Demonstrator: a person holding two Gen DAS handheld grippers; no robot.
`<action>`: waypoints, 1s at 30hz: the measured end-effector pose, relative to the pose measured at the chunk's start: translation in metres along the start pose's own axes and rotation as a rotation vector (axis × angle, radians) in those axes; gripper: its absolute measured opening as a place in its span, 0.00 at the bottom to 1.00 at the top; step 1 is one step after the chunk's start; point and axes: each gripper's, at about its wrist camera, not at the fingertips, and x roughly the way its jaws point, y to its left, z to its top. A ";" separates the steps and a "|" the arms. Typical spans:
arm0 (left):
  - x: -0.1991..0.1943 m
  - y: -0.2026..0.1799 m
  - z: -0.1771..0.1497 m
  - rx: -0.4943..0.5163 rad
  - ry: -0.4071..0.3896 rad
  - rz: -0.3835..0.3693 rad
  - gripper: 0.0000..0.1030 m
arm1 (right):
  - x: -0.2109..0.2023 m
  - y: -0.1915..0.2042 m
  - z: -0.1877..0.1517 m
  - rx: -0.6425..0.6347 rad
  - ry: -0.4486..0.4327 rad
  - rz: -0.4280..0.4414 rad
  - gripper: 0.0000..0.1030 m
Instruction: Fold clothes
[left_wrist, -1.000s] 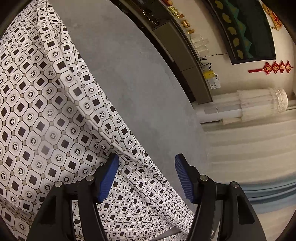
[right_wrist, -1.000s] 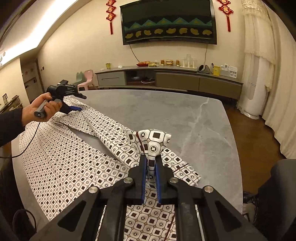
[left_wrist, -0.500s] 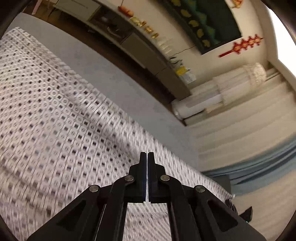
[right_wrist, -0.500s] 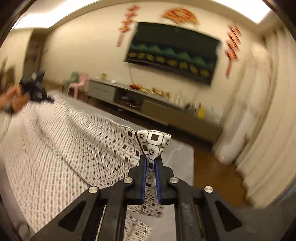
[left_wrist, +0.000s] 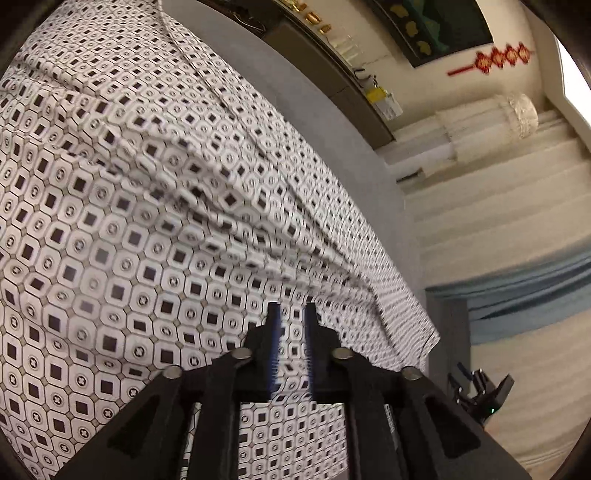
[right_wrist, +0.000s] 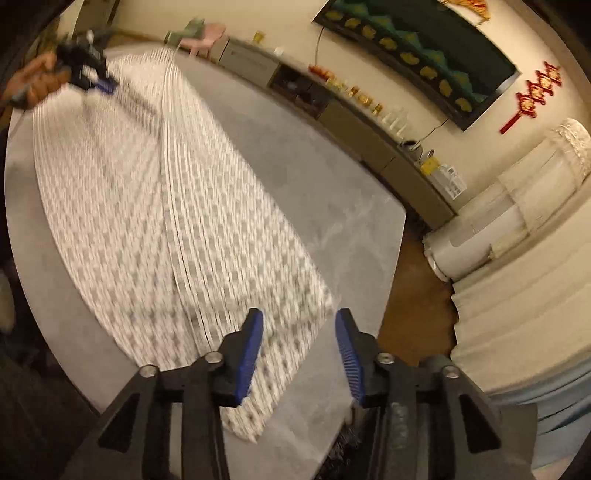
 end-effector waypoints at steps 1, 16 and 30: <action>-0.001 0.000 0.006 -0.020 -0.014 -0.007 0.32 | -0.006 0.003 0.014 0.033 -0.041 0.007 0.54; 0.086 -0.015 0.069 -0.194 0.026 -0.043 0.57 | 0.089 0.096 0.051 0.208 0.014 0.207 0.61; 0.062 -0.058 0.073 -0.055 -0.122 -0.104 0.00 | 0.101 0.061 -0.060 1.331 0.093 0.769 0.66</action>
